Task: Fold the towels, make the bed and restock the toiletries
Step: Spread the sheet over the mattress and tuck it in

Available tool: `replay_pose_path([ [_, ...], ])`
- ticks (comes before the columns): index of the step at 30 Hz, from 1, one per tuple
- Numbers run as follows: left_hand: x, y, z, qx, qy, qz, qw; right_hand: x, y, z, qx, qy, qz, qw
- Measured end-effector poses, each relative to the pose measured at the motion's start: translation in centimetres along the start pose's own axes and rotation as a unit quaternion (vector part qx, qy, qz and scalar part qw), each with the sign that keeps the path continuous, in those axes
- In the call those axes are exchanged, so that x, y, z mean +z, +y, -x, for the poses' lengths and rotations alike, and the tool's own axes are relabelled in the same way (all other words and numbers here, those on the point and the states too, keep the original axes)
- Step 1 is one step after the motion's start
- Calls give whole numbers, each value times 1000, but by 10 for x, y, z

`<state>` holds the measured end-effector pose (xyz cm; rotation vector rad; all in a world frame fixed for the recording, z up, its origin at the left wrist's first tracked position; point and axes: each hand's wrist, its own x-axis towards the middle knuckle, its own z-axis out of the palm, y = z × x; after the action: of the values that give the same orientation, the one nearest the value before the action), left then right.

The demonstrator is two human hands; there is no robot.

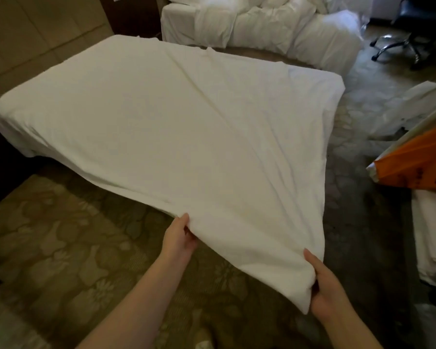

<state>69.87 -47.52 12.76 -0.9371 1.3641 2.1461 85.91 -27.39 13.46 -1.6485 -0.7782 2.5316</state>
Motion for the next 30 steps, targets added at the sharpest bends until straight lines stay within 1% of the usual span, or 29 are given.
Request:
replay_pose_path([
  [2,-23,0,18,31,-5,-20,999,-2,3,4,13,-9,-17,1000],
  [4,-52,-3,28,45,19,-27,998,-5,8,5,27,-17,-27,999],
  [7,-86,-9,35,32,44,-63,997,-7,14,5,22,-23,-31,999],
  [9,-100,-14,37,20,35,-96,995,-2,15,6,5,-26,-38,999],
  [11,-106,-15,40,20,28,-126,991,5,15,9,-18,-38,-56,998],
  [13,-108,-12,41,26,25,-144,989,13,13,13,-45,-80,-67,994],
  [16,-103,-6,40,32,15,-160,986,27,8,22,-68,-118,-73,988],
  [19,-94,11,33,63,0,-197,978,45,-3,35,-98,-133,-57,985],
  [22,-84,34,21,115,-22,-289,950,62,-11,39,-154,-126,-24,980],
  [25,-73,56,10,144,-26,-373,916,83,-19,45,-191,-114,13,975],
  [27,-64,69,6,168,-26,-413,895,101,-25,46,-204,-129,7,970],
  [30,-43,86,5,227,-38,-475,849,133,-35,45,-215,-158,-18,964],
])
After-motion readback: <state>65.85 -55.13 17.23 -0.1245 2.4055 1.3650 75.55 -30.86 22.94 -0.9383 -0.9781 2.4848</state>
